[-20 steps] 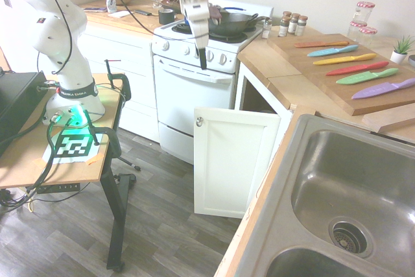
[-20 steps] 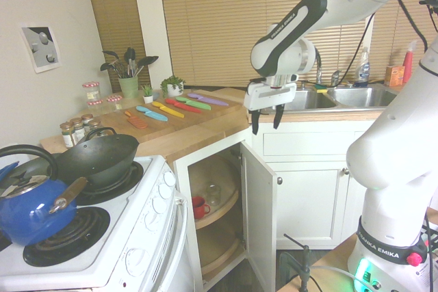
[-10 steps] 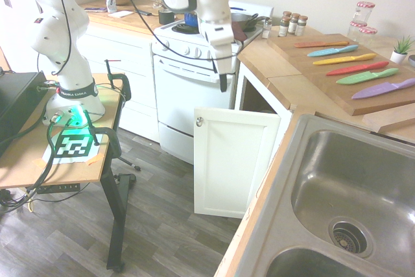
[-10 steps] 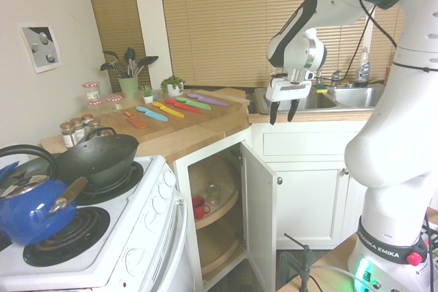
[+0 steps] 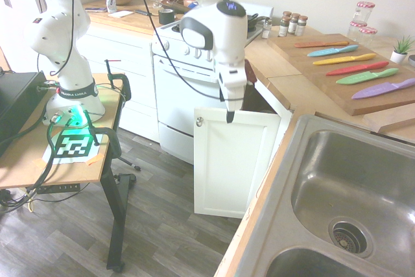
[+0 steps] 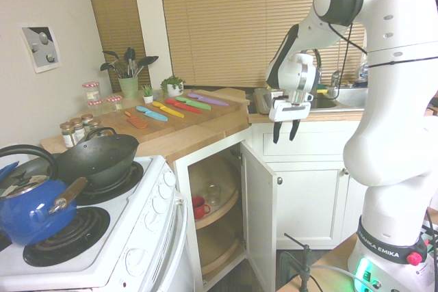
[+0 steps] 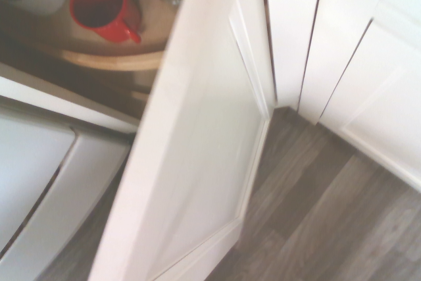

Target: Close the cabinet

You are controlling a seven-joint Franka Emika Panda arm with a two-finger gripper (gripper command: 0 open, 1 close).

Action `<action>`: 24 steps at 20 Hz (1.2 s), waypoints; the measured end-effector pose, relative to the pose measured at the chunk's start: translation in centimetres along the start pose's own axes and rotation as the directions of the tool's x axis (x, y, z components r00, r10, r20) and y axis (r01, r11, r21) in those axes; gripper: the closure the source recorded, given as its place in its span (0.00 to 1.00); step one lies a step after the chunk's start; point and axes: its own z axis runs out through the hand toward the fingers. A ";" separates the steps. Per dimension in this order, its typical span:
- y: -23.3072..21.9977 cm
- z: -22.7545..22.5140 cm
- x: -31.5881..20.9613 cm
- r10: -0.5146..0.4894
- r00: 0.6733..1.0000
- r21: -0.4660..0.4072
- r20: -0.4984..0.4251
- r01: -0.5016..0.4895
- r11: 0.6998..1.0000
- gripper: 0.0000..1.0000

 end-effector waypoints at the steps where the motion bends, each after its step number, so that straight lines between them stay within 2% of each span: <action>1: -0.1 1.0 0.1 0.002 1.000 0.000 0.007 -0.002 1.000 0.00; 8: -1.5 7.4 -0.1 -0.018 0.999 -0.026 0.034 0.019 0.999 0.00; 20: -2.0 10.4 -0.1 -0.059 0.998 -0.059 0.016 0.060 0.996 0.00; 21: -2.3 10.4 -0.2 -0.062 0.998 -0.059 0.013 0.062 0.996 1.00; 24: -2.7 10.5 -0.4 -0.067 0.998 -0.056 0.013 0.068 0.996 1.00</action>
